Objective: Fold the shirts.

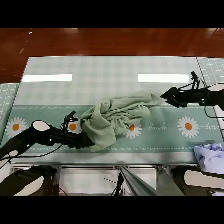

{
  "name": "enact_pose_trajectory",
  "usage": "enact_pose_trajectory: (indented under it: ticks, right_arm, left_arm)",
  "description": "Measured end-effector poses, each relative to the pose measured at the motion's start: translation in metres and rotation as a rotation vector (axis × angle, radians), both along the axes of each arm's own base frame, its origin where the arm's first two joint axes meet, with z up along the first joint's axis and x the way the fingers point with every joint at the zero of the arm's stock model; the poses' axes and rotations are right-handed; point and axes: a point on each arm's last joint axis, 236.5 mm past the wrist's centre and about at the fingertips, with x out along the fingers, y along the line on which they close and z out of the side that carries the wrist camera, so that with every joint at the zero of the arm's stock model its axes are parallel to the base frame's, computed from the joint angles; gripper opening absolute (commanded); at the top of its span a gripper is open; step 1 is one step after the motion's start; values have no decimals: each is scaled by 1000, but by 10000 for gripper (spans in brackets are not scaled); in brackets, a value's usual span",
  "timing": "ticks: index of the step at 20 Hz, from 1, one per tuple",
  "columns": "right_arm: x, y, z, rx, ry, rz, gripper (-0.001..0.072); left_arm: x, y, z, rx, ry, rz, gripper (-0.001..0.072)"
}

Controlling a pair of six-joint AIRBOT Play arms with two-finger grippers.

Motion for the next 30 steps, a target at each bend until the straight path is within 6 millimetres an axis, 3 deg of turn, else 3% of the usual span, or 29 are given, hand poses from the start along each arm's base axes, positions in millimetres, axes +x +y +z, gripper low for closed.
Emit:
enact_pose_trajectory:
  ticks: [4,6,8,10,13,15,17,19,21,23,26,28,30]
  right_arm:
    - [11,30,-16,-27,-13,21,520]
    - [20,41,-20,-45,-30,6,375]
    - [26,50,-25,-61,-40,-13,279]
    - [28,56,-29,-72,-42,-17,27]
    - [28,62,-26,-74,-49,-9,30]
    - [32,61,-6,-73,-94,17,30]
    - [42,50,33,-90,-187,40,30]
    - [53,32,93,-119,-322,31,30]
    - [59,6,166,-169,-488,-9,30]
    - [54,-19,249,-228,-665,-58,30]
    - [22,-44,376,-327,-935,-136,30]
    - [-9,-50,447,-391,-1091,-175,30]
    - [-42,-48,505,-446,-1221,-204,30]
  left_arm:
    - [0,0,0,-1,0,-1,26]
    - [0,0,0,-1,0,-1,26]
    - [0,0,0,-1,0,-1,26]
    - [0,0,0,-1,0,-1,26]
    - [0,0,1,-2,-3,-3,25]
    - [8,-2,8,-10,-32,-6,24]
    - [28,-5,29,-32,-111,-9,24]
    - [57,-5,68,-58,-242,-19,24]
    - [91,8,124,-54,-414,-12,24]
    - [121,35,192,-7,-607,11,25]
    - [143,88,296,123,-881,94,24]
    - [144,121,365,224,-1048,178,24]
    - [138,140,427,294,-1193,266,25]
